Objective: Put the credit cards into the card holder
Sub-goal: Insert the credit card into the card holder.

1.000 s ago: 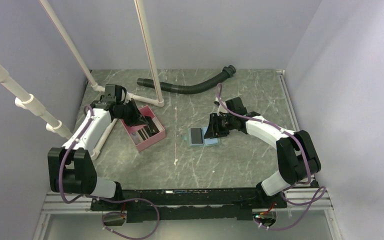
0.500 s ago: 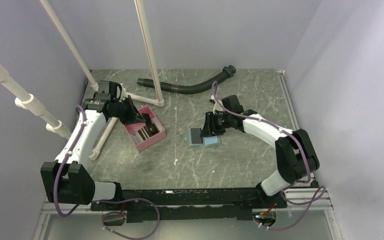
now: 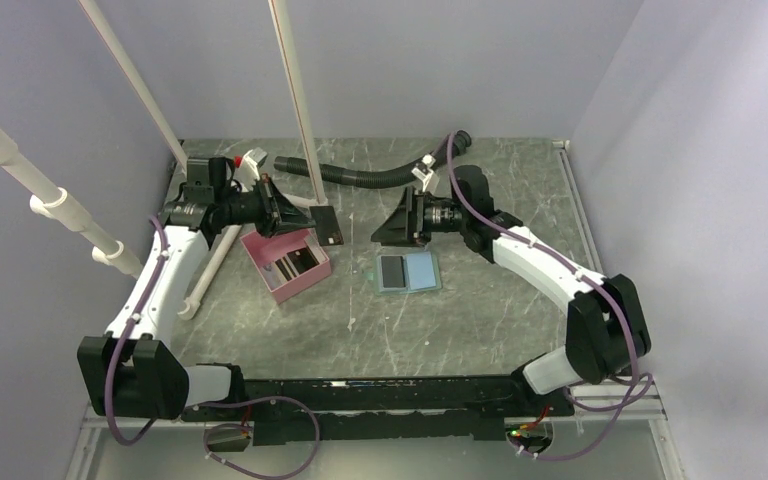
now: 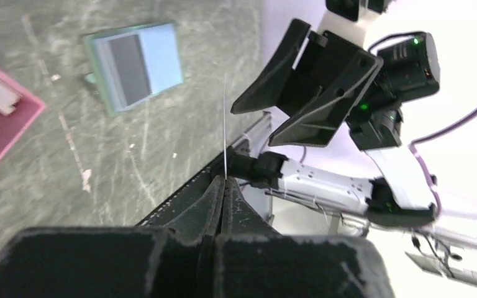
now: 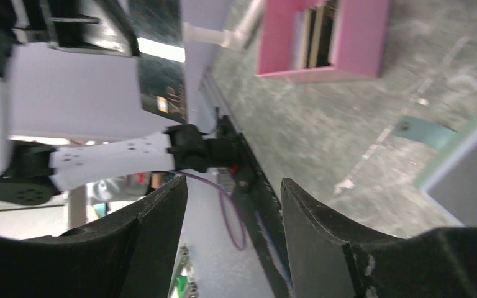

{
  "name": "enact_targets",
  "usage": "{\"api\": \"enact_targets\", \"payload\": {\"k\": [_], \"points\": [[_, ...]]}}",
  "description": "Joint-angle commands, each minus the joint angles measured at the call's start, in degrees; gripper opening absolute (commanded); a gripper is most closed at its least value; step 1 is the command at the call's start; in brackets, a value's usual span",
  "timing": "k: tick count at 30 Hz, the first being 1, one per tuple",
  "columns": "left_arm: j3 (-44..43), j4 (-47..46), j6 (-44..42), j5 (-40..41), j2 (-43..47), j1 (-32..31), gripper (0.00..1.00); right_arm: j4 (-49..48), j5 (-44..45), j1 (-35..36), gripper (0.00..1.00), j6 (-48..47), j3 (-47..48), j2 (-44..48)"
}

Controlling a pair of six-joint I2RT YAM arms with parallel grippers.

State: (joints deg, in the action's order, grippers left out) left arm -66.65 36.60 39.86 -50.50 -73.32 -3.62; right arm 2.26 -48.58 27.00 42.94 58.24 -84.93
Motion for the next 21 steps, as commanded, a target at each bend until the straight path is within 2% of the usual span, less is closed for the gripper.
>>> {"api": "enact_targets", "payload": {"k": [1, 5, 21], "points": [[2.0, -13.2, 8.0, -13.0, 2.7, 0.1, 0.00, -14.6, -4.5, 0.3, 0.60, 13.7, 1.4, 4.2], [3.8, -19.2, 12.3, -17.0, 2.9, 0.1, 0.00, -20.8, -5.5, 1.0, 0.59, 19.6, 0.9, 4.1], [7.7, -25.8, 17.0, -18.9, 4.6, -1.0, 0.00, -24.5, -4.2, 6.5, 0.51, 23.1, 5.7, -0.5]]}}
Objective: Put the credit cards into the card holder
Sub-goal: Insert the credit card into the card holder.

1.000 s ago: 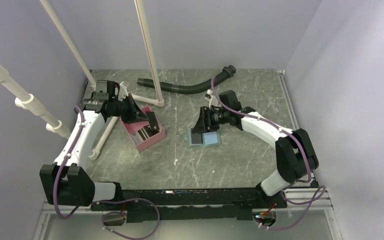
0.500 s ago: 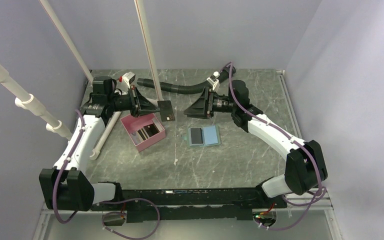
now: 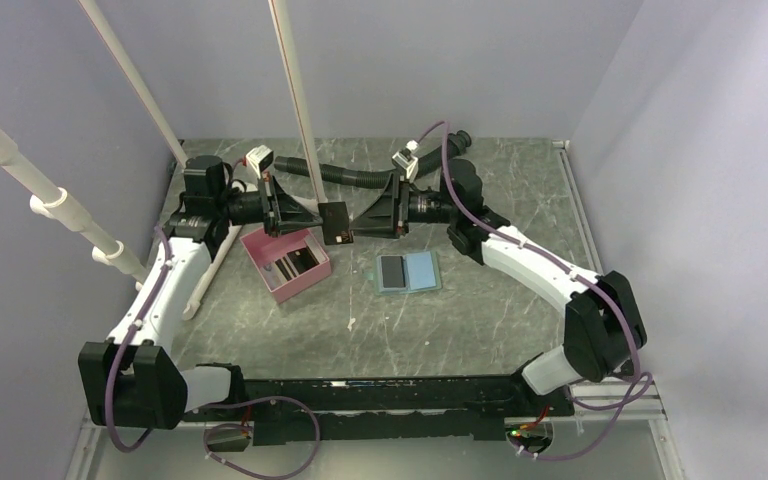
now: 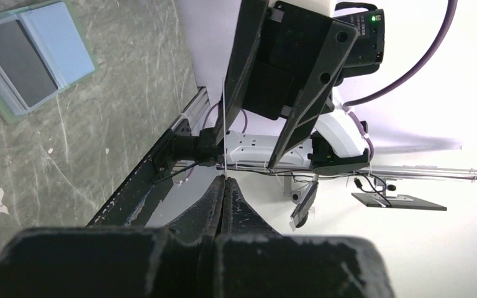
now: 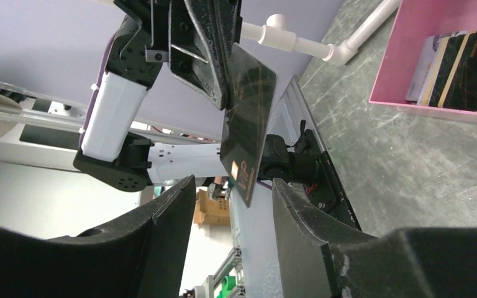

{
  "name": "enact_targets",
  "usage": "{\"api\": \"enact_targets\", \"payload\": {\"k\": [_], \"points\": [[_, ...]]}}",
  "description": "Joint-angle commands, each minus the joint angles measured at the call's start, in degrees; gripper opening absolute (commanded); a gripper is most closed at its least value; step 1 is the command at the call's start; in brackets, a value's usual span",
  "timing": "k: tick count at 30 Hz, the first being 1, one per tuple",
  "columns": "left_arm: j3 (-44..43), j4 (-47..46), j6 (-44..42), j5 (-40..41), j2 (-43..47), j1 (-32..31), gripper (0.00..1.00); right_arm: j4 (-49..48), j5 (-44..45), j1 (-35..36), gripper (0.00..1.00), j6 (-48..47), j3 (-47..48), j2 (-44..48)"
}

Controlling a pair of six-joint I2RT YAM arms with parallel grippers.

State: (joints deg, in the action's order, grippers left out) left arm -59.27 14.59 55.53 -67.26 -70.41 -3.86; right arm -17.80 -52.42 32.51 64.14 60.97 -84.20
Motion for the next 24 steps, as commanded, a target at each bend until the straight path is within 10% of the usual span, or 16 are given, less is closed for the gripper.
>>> {"api": "enact_targets", "payload": {"k": [1, 7, 10, 17, 24], "points": [[0.3, -3.9, 1.4, -2.2, 1.7, -0.9, 0.00, -4.4, -0.3, 1.2, 0.50, 2.0, 3.4, -1.6], [-1.3, -2.7, 0.8, -2.0, 2.1, -1.5, 0.00, -8.8, -0.8, 2.1, 0.38, 5.7, 4.4, -3.7], [-2.1, -3.6, 1.3, -2.3, 2.6, -1.8, 0.00, -14.5, -2.2, 2.0, 0.00, 12.7, 3.0, -5.3], [-1.6, -13.5, 5.7, -1.8, 6.8, -1.8, 0.70, -78.8, -0.2, 2.0, 0.00, 64.7, 0.2, -18.9], [-3.2, -16.5, 5.2, 0.0, 10.0, -1.9, 0.80, -80.4, 2.8, 2.2, 0.00, 71.0, 1.5, -17.1]]}}
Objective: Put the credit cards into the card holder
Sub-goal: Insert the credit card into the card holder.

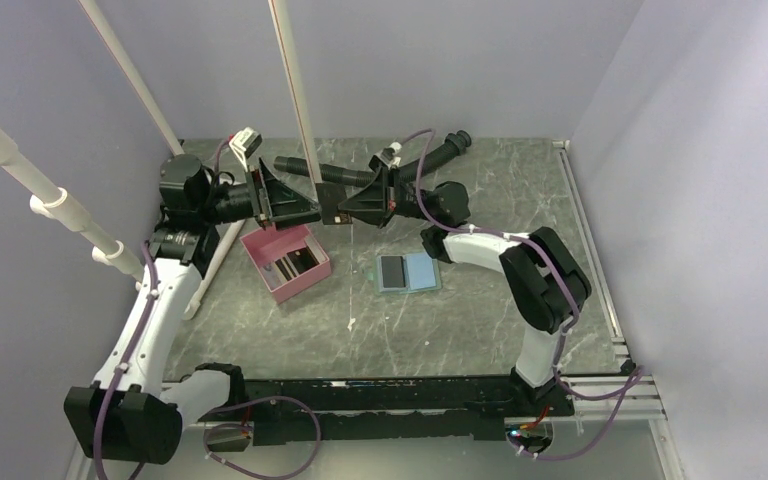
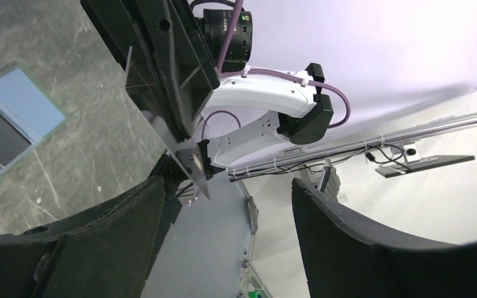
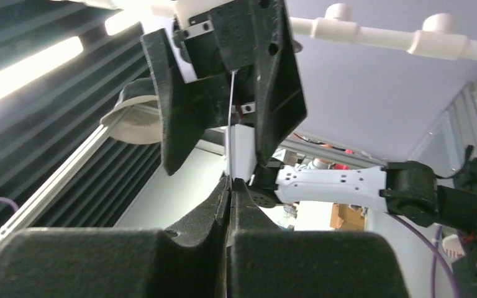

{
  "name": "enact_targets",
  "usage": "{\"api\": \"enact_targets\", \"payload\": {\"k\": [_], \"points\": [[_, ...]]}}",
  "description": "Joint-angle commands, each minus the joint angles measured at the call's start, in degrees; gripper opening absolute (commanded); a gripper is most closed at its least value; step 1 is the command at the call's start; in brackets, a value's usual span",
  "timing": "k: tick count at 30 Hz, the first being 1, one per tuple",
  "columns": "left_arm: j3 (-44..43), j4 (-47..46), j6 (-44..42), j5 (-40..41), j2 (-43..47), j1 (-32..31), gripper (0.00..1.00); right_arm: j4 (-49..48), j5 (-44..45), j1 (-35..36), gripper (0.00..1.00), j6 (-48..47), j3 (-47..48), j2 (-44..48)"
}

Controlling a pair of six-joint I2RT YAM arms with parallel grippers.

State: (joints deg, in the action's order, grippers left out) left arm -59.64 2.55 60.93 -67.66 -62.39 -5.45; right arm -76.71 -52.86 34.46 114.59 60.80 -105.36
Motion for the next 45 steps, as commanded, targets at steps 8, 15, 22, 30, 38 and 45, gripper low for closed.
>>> {"api": "enact_targets", "payload": {"k": [8, 15, 22, 30, 38, 45], "points": [[-2.1, -9.4, 3.2, 3.9, 3.1, -0.3, 0.83, -21.6, 4.8, 0.5, 0.00, 22.5, 2.0, 5.3], [-1.3, -10.8, 2.7, 5.8, 2.1, -2.5, 0.85, -21.6, 5.3, 1.9, 0.00, 22.9, 3.8, 5.5], [-0.8, 0.3, -6.0, 8.1, 2.3, -3.3, 0.82, -21.6, 6.4, 2.5, 0.00, 22.6, 3.6, 6.9], [3.9, -2.1, -4.7, 9.0, 3.2, -2.5, 0.85, -21.6, 7.3, 2.5, 0.00, 23.4, 3.1, 8.7], [5.3, -4.6, -4.0, 7.0, 4.1, 0.4, 0.87, -21.6, 7.2, 2.4, 0.00, 23.5, 3.3, 9.3], [7.4, -8.0, -1.5, 4.9, 5.4, 3.6, 0.90, -21.6, 7.2, 2.3, 0.00, 23.5, 3.2, 9.6]]}}
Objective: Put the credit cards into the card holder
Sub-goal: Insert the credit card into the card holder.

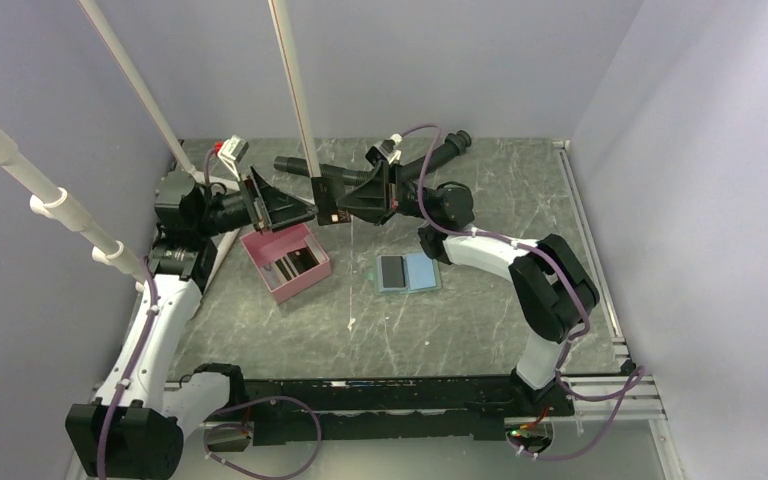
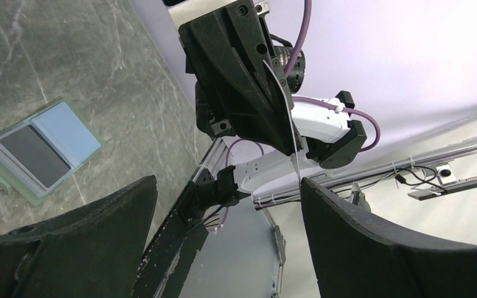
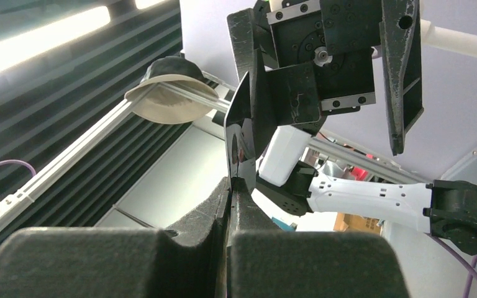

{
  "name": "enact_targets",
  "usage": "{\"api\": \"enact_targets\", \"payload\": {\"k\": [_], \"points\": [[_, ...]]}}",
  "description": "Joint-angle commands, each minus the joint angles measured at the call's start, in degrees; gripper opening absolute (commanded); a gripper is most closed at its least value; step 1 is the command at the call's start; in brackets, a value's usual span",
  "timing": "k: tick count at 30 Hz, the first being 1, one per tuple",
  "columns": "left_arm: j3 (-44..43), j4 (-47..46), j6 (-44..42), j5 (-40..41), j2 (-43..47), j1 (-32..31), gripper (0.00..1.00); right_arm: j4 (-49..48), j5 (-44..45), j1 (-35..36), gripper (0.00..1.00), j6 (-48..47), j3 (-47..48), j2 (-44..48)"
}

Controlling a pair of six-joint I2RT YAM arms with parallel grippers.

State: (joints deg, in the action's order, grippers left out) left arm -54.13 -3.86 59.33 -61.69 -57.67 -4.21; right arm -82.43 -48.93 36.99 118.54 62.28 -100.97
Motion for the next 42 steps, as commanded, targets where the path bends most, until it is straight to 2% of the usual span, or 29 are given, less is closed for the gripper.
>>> {"api": "enact_targets", "payload": {"k": [1, 6, 9, 15, 19, 22, 24, 26, 30, 32, 34, 38, 40, 42], "points": [[2.1, -1.6, 0.0, -1.4, 0.7, 2.5, 0.90, -15.9, 3.3, -0.3, 0.00, 19.5, 1.8, 5.3], [3.8, -3.9, 1.4, -3.2, 0.3, 2.5, 0.90, -15.9, 3.4, -0.3, 0.00, 19.3, 2.5, 5.6], [3.6, -1.3, -0.5, -3.0, 0.4, 2.6, 0.90, -15.9, 3.2, -0.3, 0.00, 19.2, 2.8, 5.5], [2.5, -8.2, 3.7, -6.2, 0.9, 2.6, 0.91, -15.9, 2.9, -0.4, 0.00, 18.7, 2.0, 5.6], [1.2, -8.6, 4.2, -7.3, 1.2, 2.4, 0.95, -15.9, 1.7, -0.7, 0.00, 17.0, 0.7, 5.6], [2.0, -14.2, 8.9, -7.1, 1.4, 1.8, 0.98, -15.9, -0.2, -1.3, 0.00, 14.5, -2.6, 6.0], [2.9, -20.5, 12.4, -6.6, 1.4, 0.9, 0.99, -15.9, -1.7, -1.9, 0.00, 12.1, -5.4, 6.4], [2.9, -22.2, 13.4, -5.5, 1.3, -0.8, 0.99, -15.9, -3.1, -2.8, 0.00, 9.8, -8.5, 7.1], [1.7, -17.0, 9.2, -1.3, 0.0, -6.2, 0.99, -15.8, -6.7, -4.1, 0.00, 5.4, -13.2, 7.9], [0.5, -13.4, 6.5, 1.5, -1.9, -9.6, 0.95, -15.8, -7.2, -4.5, 0.00, 4.0, -15.4, 8.0], [-0.6, -10.5, 4.4, 4.3, -4.0, -12.6, 0.87, -15.8, -7.5, -4.7, 0.00, 3.3, -16.9, 7.9], [-3.6, -0.7, 0.0, 9.7, -6.3, -15.3, 0.73, -15.8, -8.2, -5.0, 0.00, 2.7, -18.2, 9.0], [-3.9, -0.4, 0.9, 10.8, -7.0, -15.6, 0.62, -15.7, -8.5, -5.7, 0.00, 2.9, -18.6, 9.3], [-3.7, -1.2, 2.5, 10.9, -7.7, -15.8, 0.55, -15.7, -8.5, -6.4, 0.00, 2.9, -19.1, 9.8]]}}
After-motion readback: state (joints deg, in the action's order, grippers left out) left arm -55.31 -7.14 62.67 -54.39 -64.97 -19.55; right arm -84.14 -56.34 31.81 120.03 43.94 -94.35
